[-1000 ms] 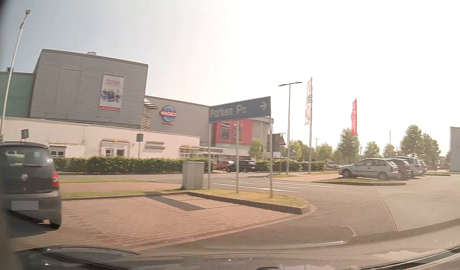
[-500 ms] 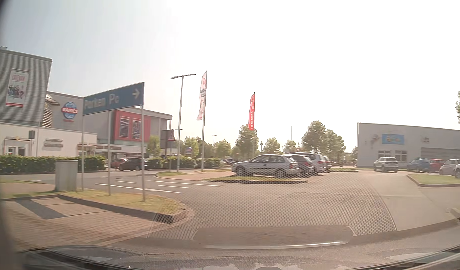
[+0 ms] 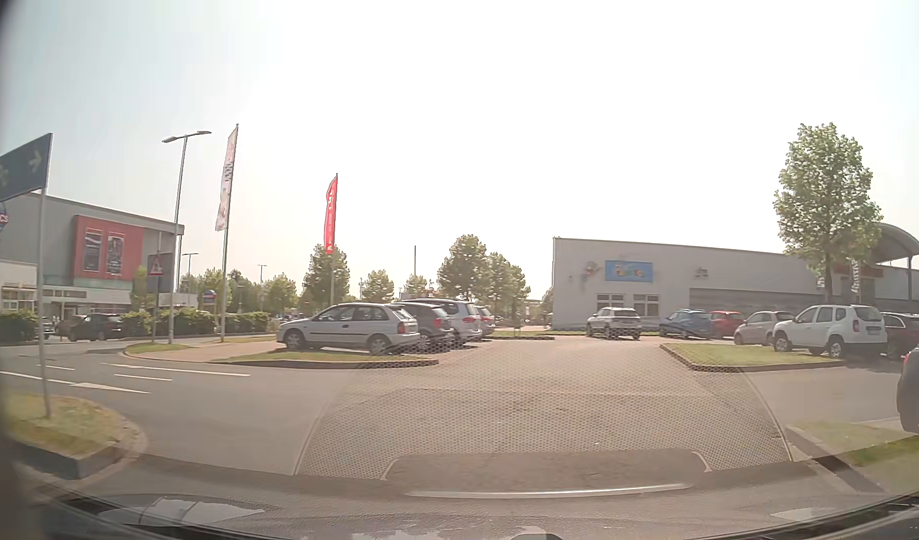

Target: Follow the waypoints while adhering to traffic rules and regulations

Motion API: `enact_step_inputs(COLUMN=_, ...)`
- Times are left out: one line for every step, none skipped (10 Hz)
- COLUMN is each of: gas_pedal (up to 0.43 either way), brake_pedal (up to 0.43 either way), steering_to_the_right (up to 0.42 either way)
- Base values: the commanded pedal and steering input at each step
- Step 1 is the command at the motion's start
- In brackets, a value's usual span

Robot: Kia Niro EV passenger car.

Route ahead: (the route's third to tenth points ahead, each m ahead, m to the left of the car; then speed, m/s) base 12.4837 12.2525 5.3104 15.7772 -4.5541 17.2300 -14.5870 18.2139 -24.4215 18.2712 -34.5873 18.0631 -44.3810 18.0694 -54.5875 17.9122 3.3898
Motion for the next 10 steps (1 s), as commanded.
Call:
enact_step_inputs(gas_pedal=0.087, brake_pedal=0.0, steering_to_the_right=0.463)
enact_step_inputs(gas_pedal=0.079, brake_pedal=0.0, steering_to_the_right=0.391)
enact_step_inputs(gas_pedal=0.067, brake_pedal=0.0, steering_to_the_right=0.322)
enact_step_inputs(gas_pedal=0.059, brake_pedal=0.0, steering_to_the_right=0.264)
enact_step_inputs(gas_pedal=0.059, brake_pedal=0.0, steering_to_the_right=0.209)
enact_step_inputs(gas_pedal=0.059, brake_pedal=0.0, steering_to_the_right=0.17)
enact_step_inputs(gas_pedal=0.059, brake_pedal=0.0, steering_to_the_right=0.136)
enact_step_inputs(gas_pedal=0.059, brake_pedal=0.0, steering_to_the_right=0.095)
enact_step_inputs(gas_pedal=0.059, brake_pedal=0.0, steering_to_the_right=0.055)
enact_step_inputs(gas_pedal=0.059, brake_pedal=0.0, steering_to_the_right=0.001)
